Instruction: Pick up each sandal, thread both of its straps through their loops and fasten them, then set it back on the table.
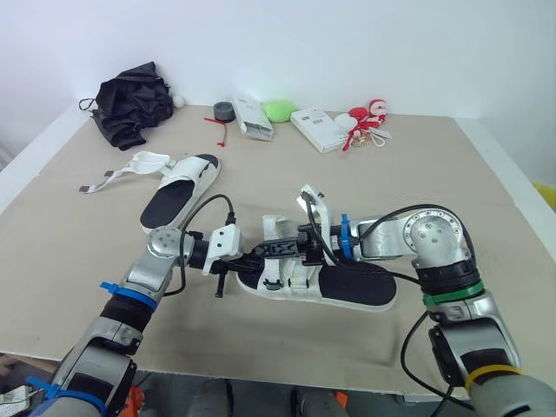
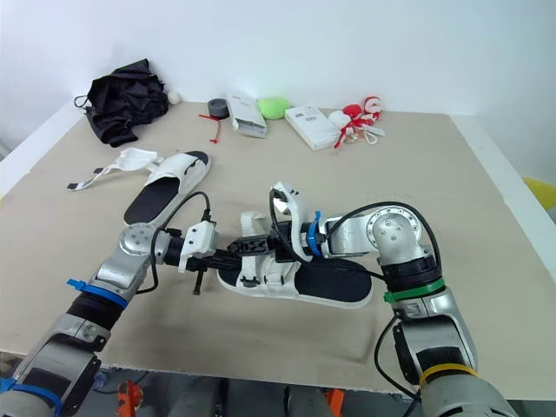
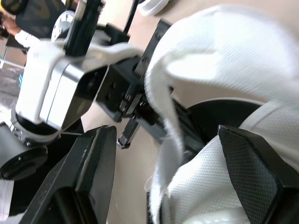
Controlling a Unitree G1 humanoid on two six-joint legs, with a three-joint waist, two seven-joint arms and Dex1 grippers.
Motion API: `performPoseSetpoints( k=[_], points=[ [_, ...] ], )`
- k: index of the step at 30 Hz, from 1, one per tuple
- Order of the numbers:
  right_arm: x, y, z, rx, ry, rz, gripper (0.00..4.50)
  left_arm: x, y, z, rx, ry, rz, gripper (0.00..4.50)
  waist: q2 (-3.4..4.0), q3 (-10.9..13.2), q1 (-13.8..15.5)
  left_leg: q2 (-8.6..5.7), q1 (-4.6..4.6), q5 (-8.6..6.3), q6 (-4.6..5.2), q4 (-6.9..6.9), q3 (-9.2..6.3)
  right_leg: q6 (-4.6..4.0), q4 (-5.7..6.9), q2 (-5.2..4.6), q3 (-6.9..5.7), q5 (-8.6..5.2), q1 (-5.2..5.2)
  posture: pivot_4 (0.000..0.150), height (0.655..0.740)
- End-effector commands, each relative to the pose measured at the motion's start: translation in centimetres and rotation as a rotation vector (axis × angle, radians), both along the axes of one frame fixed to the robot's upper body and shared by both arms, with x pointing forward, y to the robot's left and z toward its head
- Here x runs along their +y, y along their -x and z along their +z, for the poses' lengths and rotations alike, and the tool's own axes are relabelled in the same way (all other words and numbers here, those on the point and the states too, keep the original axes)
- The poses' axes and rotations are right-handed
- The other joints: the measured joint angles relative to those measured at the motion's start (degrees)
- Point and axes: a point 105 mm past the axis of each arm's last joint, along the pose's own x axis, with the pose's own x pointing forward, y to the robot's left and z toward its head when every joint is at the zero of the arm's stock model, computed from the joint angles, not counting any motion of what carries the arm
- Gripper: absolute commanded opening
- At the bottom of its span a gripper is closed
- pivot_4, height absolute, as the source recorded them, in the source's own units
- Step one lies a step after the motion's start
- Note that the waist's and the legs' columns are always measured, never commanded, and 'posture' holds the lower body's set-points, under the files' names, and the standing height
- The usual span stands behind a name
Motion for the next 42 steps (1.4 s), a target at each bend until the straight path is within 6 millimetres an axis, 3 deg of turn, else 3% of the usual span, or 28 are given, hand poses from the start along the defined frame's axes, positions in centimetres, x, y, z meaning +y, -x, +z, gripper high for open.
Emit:
performPoseSetpoints(
  k=[1, 2, 3, 4, 7, 9, 23, 42],
  points=[
    [-0.4, -0.6, 2.0, -0.059, -0.053, -0.021, 2.87, 0.8, 1.6, -5.0, 0.159, -0.149, 0.015, 0.00, 0.00, 0.00, 0.01, 0.01, 0.00, 0.00, 0.00, 0.00, -0.01, 0.00, 0.00, 0.01, -0.02, 0.00, 0.00, 0.150, 0.7380],
    [-0.4, -0.7, 2.4, -0.066, -0.070, -0.022, 2.66, 0.9, 1.7, -5.0, 0.160, -0.149, 0.016, 0.00, 0.00, 0.00, 0.02, 0.01, 0.00, 0.00, 0.00, 0.00, -0.02, 0.00, 0.00, 0.01, -0.02, 0.00, 0.00, 0.150, 0.7380],
    [-0.4, -0.6, 2.5, -0.071, -0.075, -0.020, 2.00, 0.9, 1.7, -5.0, 0.160, -0.149, 0.016, 0.00, 0.01, 0.00, 0.02, 0.01, 0.00, 0.00, 0.00, 0.00, -0.01, 0.01, 0.01, 0.01, -0.02, 0.00, 0.00, 0.150, 0.7380],
    [-0.5, -0.6, 2.7, -0.076, -0.078, -0.016, 1.85, 0.9, 1.6, -5.0, 0.160, -0.150, 0.017, 0.00, 0.01, 0.00, 0.02, 0.01, 0.00, 0.00, 0.00, 0.00, 0.00, 0.01, 0.01, 0.02, -0.01, 0.00, 0.00, 0.150, 0.7380],
    [-0.6, -0.2, 2.9, -0.087, -0.086, 0.001, 0.56, 0.8, 1.6, -5.0, 0.158, -0.149, 0.017, 0.00, 0.01, 0.00, 0.02, 0.01, 0.00, 0.00, 0.00, -0.01, -0.01, 0.01, 0.01, 0.03, -0.02, 0.00, 0.00, 0.150, 0.7380],
    [-0.5, 0.1, 3.0, -0.090, -0.088, 0.015, 0.12, 0.8, 1.5, -4.9, 0.156, -0.149, 0.017, 0.00, 0.02, 0.00, 0.02, 0.01, 0.00, 0.00, 0.00, -0.01, -0.01, 0.01, 0.01, 0.03, -0.02, 0.00, 0.00, 0.150, 0.7380],
    [-0.4, 2.1, 0.9, -0.063, 0.004, 0.101, 0.12, 0.8, 1.4, -4.8, 0.156, -0.145, 0.021, 0.00, 0.02, 0.00, 0.02, 0.01, -0.01, 0.00, 0.00, -0.01, -0.02, 0.01, 0.01, 0.03, -0.02, -0.01, -0.01, 0.150, 0.7380],
    [-0.7, 2.0, 0.1, -0.162, 0.040, 0.089, 0.12, 0.8, 1.5, -4.8, 0.159, -0.144, 0.021, 0.00, 0.03, 0.00, 0.02, -0.01, 0.00, 0.00, 0.00, -0.01, -0.02, 0.03, 0.01, 0.03, -0.03, -0.02, 0.00, 0.150, 0.7380]
  ],
)
